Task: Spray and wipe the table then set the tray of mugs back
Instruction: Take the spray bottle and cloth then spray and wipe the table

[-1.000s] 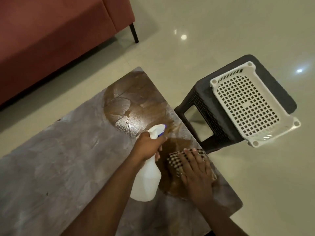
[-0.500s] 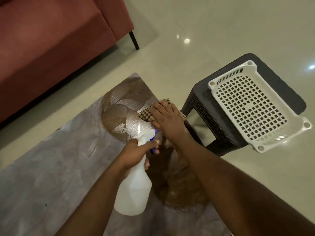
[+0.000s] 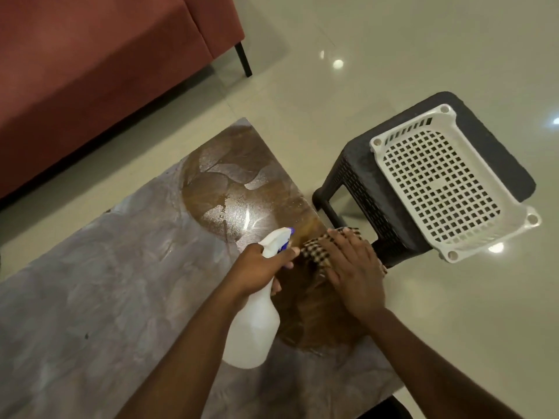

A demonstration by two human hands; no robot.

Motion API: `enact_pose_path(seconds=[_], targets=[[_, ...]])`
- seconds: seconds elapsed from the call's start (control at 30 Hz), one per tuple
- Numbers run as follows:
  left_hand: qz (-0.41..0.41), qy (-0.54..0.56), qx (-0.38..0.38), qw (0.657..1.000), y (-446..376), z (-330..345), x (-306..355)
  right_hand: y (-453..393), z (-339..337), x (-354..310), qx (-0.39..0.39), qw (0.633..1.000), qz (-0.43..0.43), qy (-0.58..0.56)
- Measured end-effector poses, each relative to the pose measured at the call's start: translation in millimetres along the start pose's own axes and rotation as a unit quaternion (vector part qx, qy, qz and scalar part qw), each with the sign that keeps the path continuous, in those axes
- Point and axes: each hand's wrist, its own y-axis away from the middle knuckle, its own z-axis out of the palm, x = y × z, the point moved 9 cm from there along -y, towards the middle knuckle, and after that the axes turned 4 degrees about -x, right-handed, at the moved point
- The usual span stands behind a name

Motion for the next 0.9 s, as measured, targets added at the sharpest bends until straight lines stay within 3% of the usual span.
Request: enact_pose_path(seconds=[0.13, 0.2, 0.27, 0.33, 0.4, 0.5, 0.57, 0.67, 0.73, 0.8, 0.83, 0.9], targets=[[-0.007, 0.02, -0.004, 1.0, 17, 10, -10, 89, 27, -48, -0.048, 0.973, -0.221, 0.044], [0.0, 0.018, -0.022, 1.0, 26, 18, -15, 131, 29, -35, -0.083, 0.955, -0.279, 0.066], [-0.003, 0.022, -0.044, 0.999, 32, 28, -22, 138, 15, -7, -0.067, 0.976, -0.202, 0.051], [-0.011, 0.021, -0.064, 0.998, 36, 40, -28, 131, 10, 9, -0.035, 0.997, -0.058, 0.04], [-0.01, -0.01, -0.091, 0.996, 39, 60, -28, 136, 17, -14, -0.011, 1.0, 0.024, 0.011], [0.001, -0.058, -0.128, 0.99, 39, 91, -28, 163, 38, -69, -0.026, 0.996, -0.082, 0.008], [-0.004, -0.06, -0.158, 0.986, 38, 107, -31, 185, 36, -56, -0.041, 0.988, -0.146, 0.016], [0.01, -0.06, -0.171, 0.983, 39, 110, -36, 195, 20, 3, -0.031, 0.999, -0.036, 0.004], [0.017, -0.041, -0.149, 0.988, 49, 94, -45, 188, 14, 17, -0.022, 0.996, 0.086, -0.004], [0.025, -0.054, -0.076, 0.995, 60, 67, -55, 176, 15, 4, -0.009, 0.983, 0.181, -0.009], [0.026, -0.068, -0.012, 0.997, 66, 44, -61, 170, 19, -13, -0.005, 0.981, 0.195, -0.005], [0.024, -0.04, 0.107, 0.993, 86, -12, -76, 160, 38, -64, -0.025, 0.99, 0.136, 0.004]])
